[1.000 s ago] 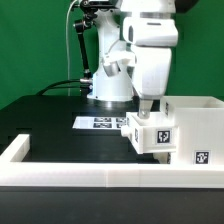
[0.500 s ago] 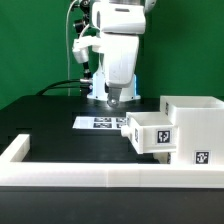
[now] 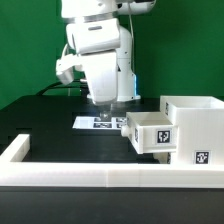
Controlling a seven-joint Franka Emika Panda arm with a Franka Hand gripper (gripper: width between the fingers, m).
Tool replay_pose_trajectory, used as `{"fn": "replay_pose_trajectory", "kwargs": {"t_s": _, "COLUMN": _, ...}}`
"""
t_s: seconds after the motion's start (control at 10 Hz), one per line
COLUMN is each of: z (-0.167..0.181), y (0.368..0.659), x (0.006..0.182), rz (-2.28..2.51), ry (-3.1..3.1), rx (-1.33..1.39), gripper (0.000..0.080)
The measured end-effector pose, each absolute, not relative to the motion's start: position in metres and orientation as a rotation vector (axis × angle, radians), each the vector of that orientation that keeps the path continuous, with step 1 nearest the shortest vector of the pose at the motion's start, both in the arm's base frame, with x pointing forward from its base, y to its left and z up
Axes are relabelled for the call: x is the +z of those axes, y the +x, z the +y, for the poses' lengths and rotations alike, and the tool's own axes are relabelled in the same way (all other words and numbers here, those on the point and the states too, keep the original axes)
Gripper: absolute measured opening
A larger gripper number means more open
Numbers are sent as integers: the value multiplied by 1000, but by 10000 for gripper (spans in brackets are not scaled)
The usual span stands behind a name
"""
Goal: Assemble drawer
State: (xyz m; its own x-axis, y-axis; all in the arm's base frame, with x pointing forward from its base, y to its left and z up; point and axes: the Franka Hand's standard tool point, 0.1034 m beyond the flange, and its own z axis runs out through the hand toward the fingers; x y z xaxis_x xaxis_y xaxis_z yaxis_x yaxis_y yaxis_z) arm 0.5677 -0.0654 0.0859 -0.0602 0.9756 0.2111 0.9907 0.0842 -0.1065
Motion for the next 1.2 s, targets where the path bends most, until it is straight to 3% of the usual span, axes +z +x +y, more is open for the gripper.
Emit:
{"fn": "replay_pose_trajectory", "kwargs": {"t_s": 0.7, "z": -65, "y": 600, "x": 83, "rz": -2216, "ry": -2082, "rx": -246, "gripper": 649}}
{"fn": "replay_pose_trajectory", "kwargs": {"t_s": 1.2, "z": -47, "y": 595, "x": 74, "rz": -2226, "ry": -2192, "rx": -337, "gripper": 649}}
